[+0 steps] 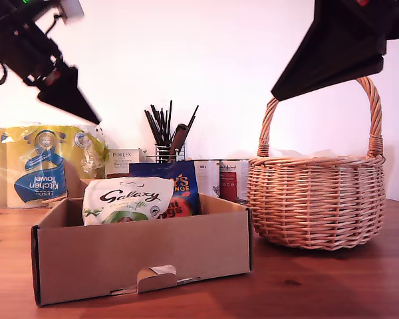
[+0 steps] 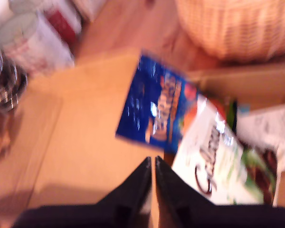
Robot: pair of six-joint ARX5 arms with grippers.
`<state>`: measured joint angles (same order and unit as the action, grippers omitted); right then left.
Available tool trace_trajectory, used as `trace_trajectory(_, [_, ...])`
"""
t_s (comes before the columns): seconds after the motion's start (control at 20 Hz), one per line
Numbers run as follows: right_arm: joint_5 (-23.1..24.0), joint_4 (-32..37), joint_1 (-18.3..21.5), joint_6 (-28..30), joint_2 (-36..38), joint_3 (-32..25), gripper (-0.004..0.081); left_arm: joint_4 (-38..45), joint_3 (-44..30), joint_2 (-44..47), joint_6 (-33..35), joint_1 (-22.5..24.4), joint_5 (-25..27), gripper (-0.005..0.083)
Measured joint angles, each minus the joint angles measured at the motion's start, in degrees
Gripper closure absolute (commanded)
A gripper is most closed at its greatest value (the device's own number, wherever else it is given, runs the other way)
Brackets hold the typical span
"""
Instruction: Move the bags of Easter eggs from the cardboard box on the left into the woven basket on the right side.
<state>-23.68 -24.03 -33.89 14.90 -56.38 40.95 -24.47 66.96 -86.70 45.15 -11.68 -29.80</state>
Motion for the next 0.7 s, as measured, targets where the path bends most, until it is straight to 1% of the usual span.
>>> trace_trajectory(0.05, [0.0, 0.0, 0.0, 0.0, 0.0, 0.0, 0.0782, 0.8, 0.0, -0.1, 0.0, 0.3, -0.5, 0.0397])
trace_trajectory(0.1, [0.0, 0.0, 0.0, 0.0, 0.0, 0.0, 0.0782, 1.5, 0.0, -0.5, 0.0, 0.5, -0.7, 0.0360])
trace_trajectory(0.2, [0.0, 0.0, 0.0, 0.0, 0.0, 0.0, 0.0782, 2.3, 0.0, -2.9, 0.0, 0.6, -0.8, 0.0360])
trace_trajectory(0.3, [0.0, 0.0, 0.0, 0.0, 0.0, 0.0, 0.0782, 2.3, 0.0, -7.1, 0.0, 0.6, -0.8, 0.0349])
trace_trajectory(0.4, [0.0, 0.0, 0.0, 0.0, 0.0, 0.0, 0.0782, 2.3, 0.0, -11.0, -1.2, 0.6, -0.8, 0.0268])
trace_trajectory(0.45, [0.0, 0.0, 0.0, 0.0, 0.0, 0.0, 0.0782, 2.3, 0.0, -12.1, -1.5, 0.6, -0.8, 0.0255])
trace_trajectory(0.55, [0.0, 0.0, 0.0, 0.0, 0.0, 0.0, 0.0782, 2.3, 0.0, -12.9, -4.2, 0.6, -0.8, 0.0255])
trace_trajectory(0.7, [0.0, 0.0, 0.0, 0.0, 0.0, 0.0, 0.0782, 1.5, 0.0, -12.9, -4.3, 0.6, -1.3, 0.0257])
